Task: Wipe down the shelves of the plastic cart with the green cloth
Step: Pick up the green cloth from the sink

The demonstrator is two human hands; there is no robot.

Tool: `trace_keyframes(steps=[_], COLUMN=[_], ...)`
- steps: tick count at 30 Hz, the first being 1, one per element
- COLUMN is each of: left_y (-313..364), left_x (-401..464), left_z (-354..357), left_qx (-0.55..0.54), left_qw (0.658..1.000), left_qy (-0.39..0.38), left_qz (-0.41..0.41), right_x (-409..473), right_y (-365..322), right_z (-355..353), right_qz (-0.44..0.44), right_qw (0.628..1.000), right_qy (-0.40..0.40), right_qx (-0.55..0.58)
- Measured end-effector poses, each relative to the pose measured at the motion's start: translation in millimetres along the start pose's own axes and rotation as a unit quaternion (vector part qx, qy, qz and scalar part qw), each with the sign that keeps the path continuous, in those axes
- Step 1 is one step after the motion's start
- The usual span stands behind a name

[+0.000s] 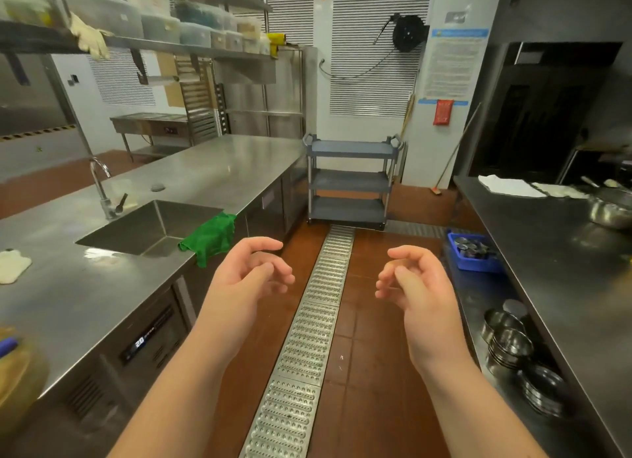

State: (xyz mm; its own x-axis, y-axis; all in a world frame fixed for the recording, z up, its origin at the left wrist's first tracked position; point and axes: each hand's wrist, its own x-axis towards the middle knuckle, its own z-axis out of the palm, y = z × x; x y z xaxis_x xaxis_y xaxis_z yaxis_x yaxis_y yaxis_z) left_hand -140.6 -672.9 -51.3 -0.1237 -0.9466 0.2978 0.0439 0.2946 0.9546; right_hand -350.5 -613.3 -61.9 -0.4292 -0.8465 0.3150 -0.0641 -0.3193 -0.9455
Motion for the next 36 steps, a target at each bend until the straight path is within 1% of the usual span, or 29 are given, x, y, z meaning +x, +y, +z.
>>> trace_keyframes(steps=[4,7,10,14,19,24,27,32,36], left_y=[-26.2,-45.1,-69.0,-107.5,-162.7,-212.3,-238.1,-283.6,-325.5], left_x=[72.6,116.7,158.6,220.8,313.8,407.3,455.7,512.0,551.0], left_z=[21.4,23.9,18.3,3.5,-36.3,-84.3,-107.8,-135.1,-159.3], left_qx=[-0.006,-0.006,-0.001,0.002,0.0,-0.009,-0.009,-0.015,-0.017], left_qw=[1.0,0.999,0.998,0.994,0.99,0.981,0.976,0.961,0.938], left_qy=[0.017,0.043,0.06,0.096,0.131,0.173,0.194,0.241,0.303], left_qz=[-0.007,-0.014,-0.03,-0.043,-0.049,-0.086,-0.101,-0.138,-0.17], right_x=[84.3,135.5,180.2,243.3,333.0,422.2,465.2,526.8,586.1], right_y=[27.5,49.0,74.0,110.4,163.5,217.9,251.7,311.4,363.5], right_z=[1.8,17.1,40.7,85.1,159.6,236.1,276.2,329.9,372.6], right_qz=[0.011,0.025,0.04,0.06,0.068,0.1,0.115,0.151,0.18], right_qw=[1.0,0.999,0.996,0.992,0.986,0.975,0.967,0.951,0.935], right_qy=[-0.009,-0.033,-0.073,-0.104,-0.15,-0.196,-0.224,-0.268,-0.306], right_qx=[0.007,0.018,0.023,0.032,0.008,-0.025,-0.027,-0.025,-0.01])
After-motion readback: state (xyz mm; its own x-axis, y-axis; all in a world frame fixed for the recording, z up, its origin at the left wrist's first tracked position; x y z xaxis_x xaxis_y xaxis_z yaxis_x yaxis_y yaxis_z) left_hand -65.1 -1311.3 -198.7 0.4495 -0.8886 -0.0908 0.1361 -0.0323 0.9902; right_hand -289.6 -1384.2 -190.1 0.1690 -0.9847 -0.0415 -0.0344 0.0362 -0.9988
